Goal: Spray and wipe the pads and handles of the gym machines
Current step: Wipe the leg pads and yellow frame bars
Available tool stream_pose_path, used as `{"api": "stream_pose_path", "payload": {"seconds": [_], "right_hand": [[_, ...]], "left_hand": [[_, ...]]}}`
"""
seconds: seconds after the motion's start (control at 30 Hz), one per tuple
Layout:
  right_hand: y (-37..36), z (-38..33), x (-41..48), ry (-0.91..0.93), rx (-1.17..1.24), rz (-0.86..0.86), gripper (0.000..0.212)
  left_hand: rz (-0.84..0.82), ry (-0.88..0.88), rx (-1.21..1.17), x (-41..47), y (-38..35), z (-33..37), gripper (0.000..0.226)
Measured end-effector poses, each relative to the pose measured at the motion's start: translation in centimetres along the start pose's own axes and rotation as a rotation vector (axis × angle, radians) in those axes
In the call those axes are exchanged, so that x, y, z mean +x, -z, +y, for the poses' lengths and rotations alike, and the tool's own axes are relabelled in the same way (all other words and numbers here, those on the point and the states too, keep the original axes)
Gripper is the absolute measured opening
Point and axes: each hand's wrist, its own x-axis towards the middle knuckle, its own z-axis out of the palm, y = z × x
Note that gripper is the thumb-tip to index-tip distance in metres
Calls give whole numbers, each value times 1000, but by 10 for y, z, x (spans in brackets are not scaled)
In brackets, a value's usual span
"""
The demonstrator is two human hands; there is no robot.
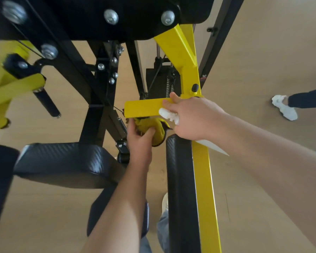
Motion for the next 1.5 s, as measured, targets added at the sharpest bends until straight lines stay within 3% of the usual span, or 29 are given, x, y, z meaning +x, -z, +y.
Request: {"api": "stream_pose_path", "payload": {"seconds": [0.1,0.3,0.4,0.47,0.67,0.83,1.03,1.17,1.33,1.5], "right_hand": [[0,-1,0,-5,6,-14,88],[1,-5,2,-17,-43,7,87],[1,-6,0,-19,-61,1,86],[1,-6,0,-26,-75,-6,85],[7,-13,-10,-48,-42,11,76],[15,-22,-25,-124,66,125,28],[50,-49,-33,-70,131,238,21],[73,-80,-28,-12,145,237,20],[93,-132,-15,52,103,227,36],[106,-191,14,127,63,180,27]], "left_hand": [[102,-19,290,23,-10,-5,55],[54,223,416,39,-16,-16,29],[137,426,492,25,-9,-23,19],[198,464,472,12,-6,-25,19],[148,181,416,-25,-8,25,17],[116,62,297,-43,-15,93,12],[29,10,190,-55,-9,165,2],[30,-49,213,-50,21,202,20],[91,-49,203,-36,82,239,13],[229,-3,149,-15,150,254,11]]}}
